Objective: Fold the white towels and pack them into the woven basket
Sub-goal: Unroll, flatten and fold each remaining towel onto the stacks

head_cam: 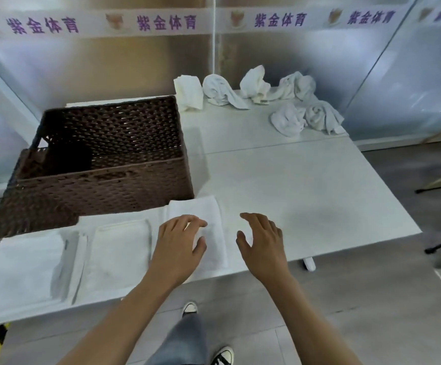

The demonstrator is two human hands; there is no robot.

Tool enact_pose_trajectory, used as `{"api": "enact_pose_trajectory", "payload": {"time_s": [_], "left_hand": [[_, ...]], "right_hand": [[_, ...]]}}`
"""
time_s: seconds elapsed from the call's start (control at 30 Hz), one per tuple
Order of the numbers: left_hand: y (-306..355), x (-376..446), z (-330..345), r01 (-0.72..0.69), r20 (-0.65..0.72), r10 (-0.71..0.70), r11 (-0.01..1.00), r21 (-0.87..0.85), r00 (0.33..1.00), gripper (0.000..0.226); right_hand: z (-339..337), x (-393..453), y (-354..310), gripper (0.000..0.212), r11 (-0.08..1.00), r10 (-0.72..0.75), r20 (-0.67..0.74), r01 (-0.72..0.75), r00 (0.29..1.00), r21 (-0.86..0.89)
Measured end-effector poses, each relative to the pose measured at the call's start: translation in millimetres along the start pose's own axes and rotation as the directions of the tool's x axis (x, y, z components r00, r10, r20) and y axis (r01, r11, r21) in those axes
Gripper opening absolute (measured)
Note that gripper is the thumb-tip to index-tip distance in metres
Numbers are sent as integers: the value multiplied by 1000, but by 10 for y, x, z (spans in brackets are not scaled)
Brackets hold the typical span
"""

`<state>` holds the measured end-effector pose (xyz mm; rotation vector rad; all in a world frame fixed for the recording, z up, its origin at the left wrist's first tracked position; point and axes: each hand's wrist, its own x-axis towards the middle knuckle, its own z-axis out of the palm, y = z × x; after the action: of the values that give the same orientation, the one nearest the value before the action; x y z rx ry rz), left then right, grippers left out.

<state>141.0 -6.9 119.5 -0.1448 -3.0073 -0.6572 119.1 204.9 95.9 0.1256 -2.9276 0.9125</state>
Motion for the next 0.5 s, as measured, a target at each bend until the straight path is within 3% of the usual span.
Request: {"api": "enact_pose_trajectory", "payload": {"time_s": [0.5], "left_hand": [[808, 1587, 780, -28, 96, 34, 998, -60, 995, 29]], "right_hand": [[-599, 1183, 1215, 41, 996, 89, 6, -89, 996, -4]]}}
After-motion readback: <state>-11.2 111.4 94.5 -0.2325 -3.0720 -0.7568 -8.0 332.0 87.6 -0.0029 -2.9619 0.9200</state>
